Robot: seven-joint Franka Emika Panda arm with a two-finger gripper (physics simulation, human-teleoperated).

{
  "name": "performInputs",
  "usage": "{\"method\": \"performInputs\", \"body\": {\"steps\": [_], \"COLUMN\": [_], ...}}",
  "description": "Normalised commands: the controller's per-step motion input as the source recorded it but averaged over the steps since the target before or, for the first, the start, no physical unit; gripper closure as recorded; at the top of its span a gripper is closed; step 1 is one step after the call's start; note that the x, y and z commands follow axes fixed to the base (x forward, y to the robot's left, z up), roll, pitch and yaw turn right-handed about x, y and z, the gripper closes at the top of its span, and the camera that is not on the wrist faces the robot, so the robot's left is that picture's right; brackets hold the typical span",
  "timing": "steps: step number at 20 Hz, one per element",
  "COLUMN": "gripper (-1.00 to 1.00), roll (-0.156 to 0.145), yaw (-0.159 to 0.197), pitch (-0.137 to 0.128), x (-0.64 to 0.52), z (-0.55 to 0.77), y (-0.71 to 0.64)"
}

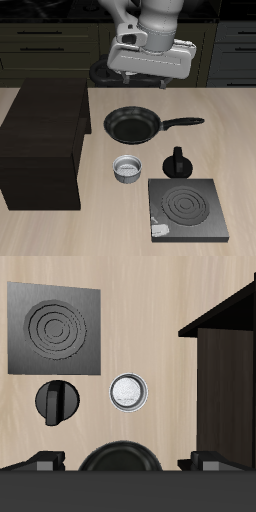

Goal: Place the ramekin on the bottom layer of the wooden shelf

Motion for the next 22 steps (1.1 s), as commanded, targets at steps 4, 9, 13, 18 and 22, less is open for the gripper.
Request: {"method": "performInputs", "body": {"steps": [4,9,13,18,22], "gripper": [-1.0,-1.0,-1.0,-1.0,-1.0], "roll": [-0.002,-0.014,0.014,0.016,0.01], "yaw": [-0.012,0.044,0.144,0.123,0.026], "pitch": [0.011,-0.009,-0.002,0.019,0.015], "x": [0.14,0.11,0.1,0.04,-0.02], "z": [0.05,0.03,-0.06,-0.1,-0.01], "y": [0.01,0.06,0.14,0.12,0.04]}}
